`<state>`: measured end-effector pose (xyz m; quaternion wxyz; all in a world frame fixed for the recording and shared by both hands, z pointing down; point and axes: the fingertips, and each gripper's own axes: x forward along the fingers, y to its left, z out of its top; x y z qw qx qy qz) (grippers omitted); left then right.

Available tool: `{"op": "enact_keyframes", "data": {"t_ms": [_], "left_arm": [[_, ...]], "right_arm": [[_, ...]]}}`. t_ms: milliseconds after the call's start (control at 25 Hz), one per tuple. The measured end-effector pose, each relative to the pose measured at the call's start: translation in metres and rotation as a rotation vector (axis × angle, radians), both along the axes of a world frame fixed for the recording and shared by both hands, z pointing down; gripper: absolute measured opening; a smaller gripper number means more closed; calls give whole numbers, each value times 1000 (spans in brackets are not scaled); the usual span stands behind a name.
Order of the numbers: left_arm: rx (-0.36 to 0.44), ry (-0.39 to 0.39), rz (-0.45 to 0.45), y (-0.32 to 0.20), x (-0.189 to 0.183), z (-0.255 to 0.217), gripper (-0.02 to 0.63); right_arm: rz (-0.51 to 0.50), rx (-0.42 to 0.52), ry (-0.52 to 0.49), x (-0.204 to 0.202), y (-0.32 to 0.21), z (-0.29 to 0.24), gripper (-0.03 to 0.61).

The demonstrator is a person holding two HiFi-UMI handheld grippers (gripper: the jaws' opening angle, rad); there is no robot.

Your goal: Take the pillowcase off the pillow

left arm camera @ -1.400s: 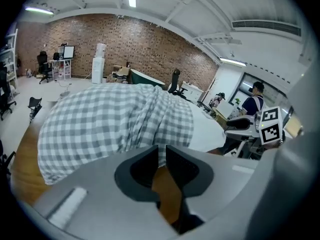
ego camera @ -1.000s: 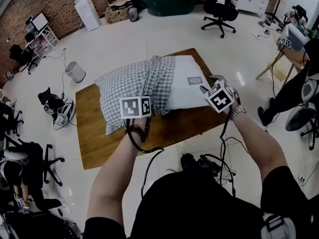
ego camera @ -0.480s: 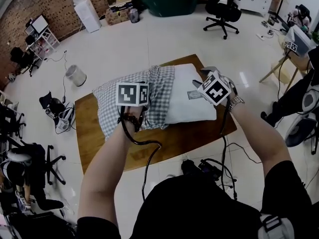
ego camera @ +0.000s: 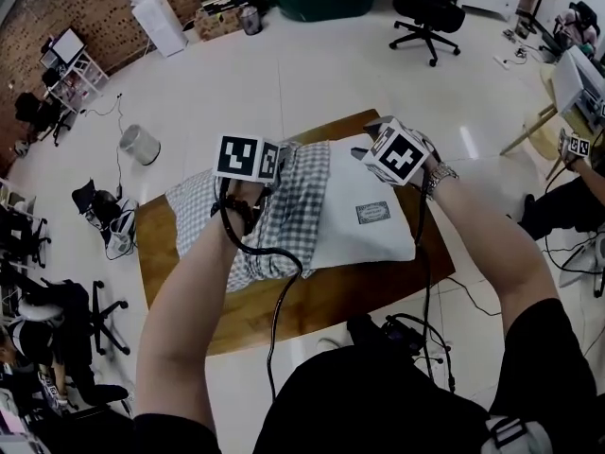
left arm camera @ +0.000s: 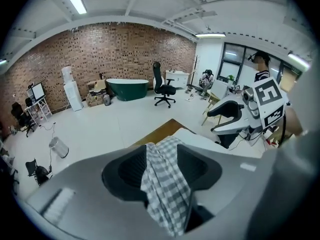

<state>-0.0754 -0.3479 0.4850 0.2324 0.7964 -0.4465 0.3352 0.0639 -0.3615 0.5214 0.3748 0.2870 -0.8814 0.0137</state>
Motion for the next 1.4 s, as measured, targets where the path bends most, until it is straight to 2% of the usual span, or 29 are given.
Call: {"op": "enact_keyframes", "data": {"t_ms": [240, 400, 520, 720, 840, 960, 1000, 1080, 1120, 1200, 1280, 1400], "left_arm": [[-104, -57, 28, -64, 2, 33, 210], [-161, -82, 57, -69, 0, 83, 219], [-216, -99, 78, -86, 2, 107, 221], [-320, -139, 103, -130, 0, 123, 221], [-390, -157, 122, -148, -8, 130, 216], [-455, -168, 150, -146, -9, 141, 134], [-461, -185, 157, -145, -7, 145, 95], [-447, -236, 165, -145, 8, 156, 29], [-430, -263, 168, -146, 19, 162, 21], [-385, -313, 162, -146, 25, 170, 17], [-354, -342, 125, -142, -5, 166, 15], [-348, -333, 63, -133, -50, 148, 14]], "right_arm": [[-58, -100, -18, -12, -57, 35, 224], [-96, -132, -17, -25, -62, 75, 233], [-130, -206, -30, -32, -77, 98, 241], [-158, -301, -27, -36, -122, 103, 249], [-169, -401, -29, -43, -139, 111, 258], [-179, -481, -40, -49, -137, 124, 251], [-181, -496, -42, -47, -135, 127, 218], [-176, -490, -35, -27, -128, 135, 78], [-171, -461, -24, -11, -125, 138, 16], [-164, -377, 4, 9, -115, 141, 9], [-165, -298, 22, -1, -105, 135, 8], [-146, -221, 46, -11, -95, 110, 6]]}}
